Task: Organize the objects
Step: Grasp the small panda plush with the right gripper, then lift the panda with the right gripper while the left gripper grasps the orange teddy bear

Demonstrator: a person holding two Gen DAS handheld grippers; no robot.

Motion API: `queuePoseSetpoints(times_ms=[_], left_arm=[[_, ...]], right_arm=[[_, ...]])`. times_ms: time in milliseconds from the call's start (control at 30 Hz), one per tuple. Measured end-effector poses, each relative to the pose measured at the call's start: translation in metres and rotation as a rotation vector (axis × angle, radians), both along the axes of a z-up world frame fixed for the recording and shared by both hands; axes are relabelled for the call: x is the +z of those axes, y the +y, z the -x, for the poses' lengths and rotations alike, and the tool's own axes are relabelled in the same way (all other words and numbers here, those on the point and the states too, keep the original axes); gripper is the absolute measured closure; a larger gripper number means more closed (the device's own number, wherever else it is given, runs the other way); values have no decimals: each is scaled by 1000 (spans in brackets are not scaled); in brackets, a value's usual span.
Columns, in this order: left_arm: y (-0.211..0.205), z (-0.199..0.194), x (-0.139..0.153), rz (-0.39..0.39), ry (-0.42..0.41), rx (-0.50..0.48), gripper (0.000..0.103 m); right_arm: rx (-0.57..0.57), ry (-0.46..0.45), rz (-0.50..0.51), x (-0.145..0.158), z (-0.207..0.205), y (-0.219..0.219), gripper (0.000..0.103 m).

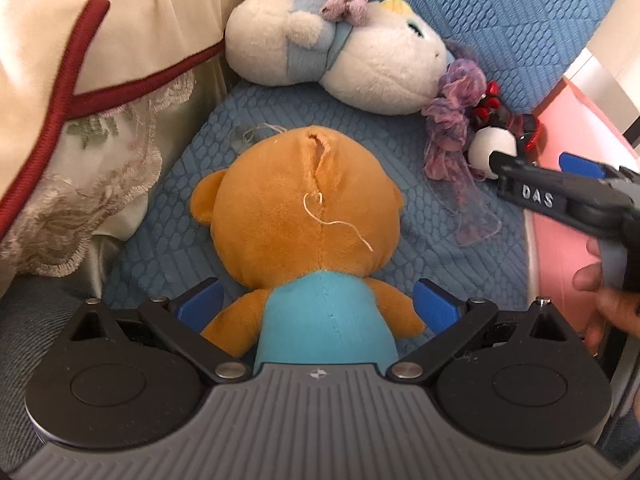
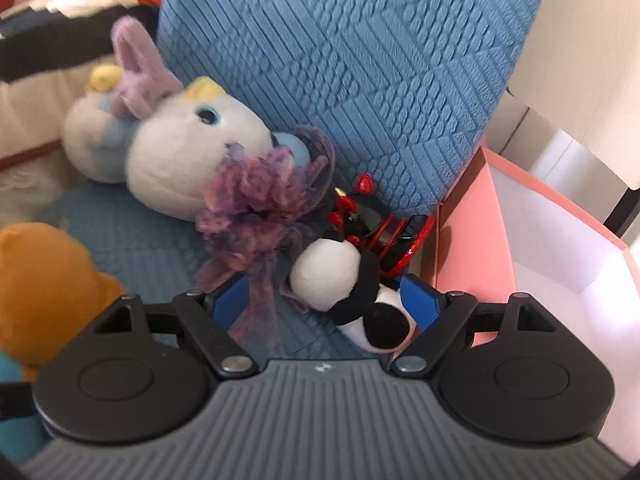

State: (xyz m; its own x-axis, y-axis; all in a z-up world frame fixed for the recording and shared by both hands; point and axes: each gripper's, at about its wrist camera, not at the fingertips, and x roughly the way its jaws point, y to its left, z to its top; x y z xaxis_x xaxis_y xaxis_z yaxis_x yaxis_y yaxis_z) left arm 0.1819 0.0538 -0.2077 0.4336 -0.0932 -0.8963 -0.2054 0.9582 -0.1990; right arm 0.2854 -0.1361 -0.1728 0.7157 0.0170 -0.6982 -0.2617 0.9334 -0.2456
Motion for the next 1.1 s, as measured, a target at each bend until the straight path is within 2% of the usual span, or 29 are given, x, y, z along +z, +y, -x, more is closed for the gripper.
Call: queuePoseSetpoints(times_ms=[133, 333, 467, 533, 600, 633, 700, 733, 767, 967, 1100], left_arm=[[-1, -5, -10, -8, 20, 5, 2], [0, -9, -16, -2, 25, 34, 8], [0, -8, -16, 4, 18, 48, 14], [-1, -6, -13, -1, 6, 44, 17], [-2, -5, -9, -6, -10, 42, 21], [-3, -4, -8, -8, -17, 40, 22], [-3, -4, -8, -10, -15, 44, 24], [-1, -3, -7, -1, -15, 55, 25], [-1, -3, -5, 4, -18, 66, 28], [-1, -2, 4, 17, -35, 101, 37], [-4, 0, 12, 53, -59, 125, 40]], right_arm=[[-15, 4, 68, -14, -17, 3, 21], [-45, 62, 134, -36, -34, -1, 22], [-49, 71, 152, -42, -35, -2, 29], [-49, 69, 144, -40, -34, -2, 37], [-56, 65, 141, -37, -32, -3, 58], [-64, 61, 133, -34, -30, -4, 59], [-70, 55, 107, -28, -25, -8, 70], [-69, 54, 96, -24, -21, -9, 72], [-70, 54, 87, -22, -18, -11, 80], [-80, 74, -40, 5, 5, -21, 81], [-103, 146, -212, 20, 20, -34, 81]])
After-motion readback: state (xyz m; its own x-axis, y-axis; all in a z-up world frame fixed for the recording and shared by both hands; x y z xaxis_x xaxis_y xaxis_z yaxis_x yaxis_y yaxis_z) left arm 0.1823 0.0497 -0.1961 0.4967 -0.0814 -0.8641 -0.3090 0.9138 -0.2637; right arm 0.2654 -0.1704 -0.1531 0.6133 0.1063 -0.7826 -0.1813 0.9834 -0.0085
